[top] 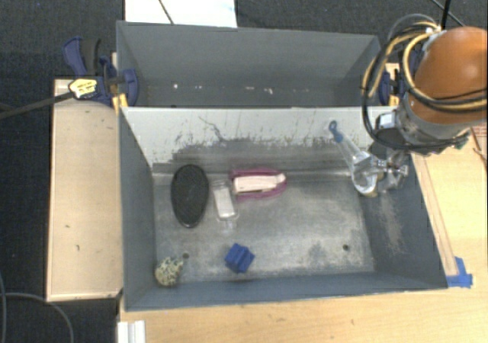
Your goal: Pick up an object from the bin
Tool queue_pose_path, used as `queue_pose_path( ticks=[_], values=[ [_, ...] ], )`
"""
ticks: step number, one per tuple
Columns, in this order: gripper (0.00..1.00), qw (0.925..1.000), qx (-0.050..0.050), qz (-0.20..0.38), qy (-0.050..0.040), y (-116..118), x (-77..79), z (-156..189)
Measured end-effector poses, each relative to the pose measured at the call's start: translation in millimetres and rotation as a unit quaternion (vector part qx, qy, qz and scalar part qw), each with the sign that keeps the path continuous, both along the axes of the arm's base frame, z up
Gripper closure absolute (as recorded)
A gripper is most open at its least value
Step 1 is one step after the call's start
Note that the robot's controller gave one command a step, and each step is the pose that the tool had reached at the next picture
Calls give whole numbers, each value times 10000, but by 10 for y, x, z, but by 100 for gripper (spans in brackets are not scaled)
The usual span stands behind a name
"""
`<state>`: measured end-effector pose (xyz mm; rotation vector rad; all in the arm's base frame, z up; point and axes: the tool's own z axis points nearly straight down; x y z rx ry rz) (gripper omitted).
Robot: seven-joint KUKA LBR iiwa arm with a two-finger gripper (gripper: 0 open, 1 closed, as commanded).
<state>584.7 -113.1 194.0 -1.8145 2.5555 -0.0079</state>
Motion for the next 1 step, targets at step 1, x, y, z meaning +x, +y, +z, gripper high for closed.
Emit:
queue_pose_path(
  ticks=[1],
  values=[
    [100, 9970, -13, 778, -6, -159, 67, 962]
  ],
)
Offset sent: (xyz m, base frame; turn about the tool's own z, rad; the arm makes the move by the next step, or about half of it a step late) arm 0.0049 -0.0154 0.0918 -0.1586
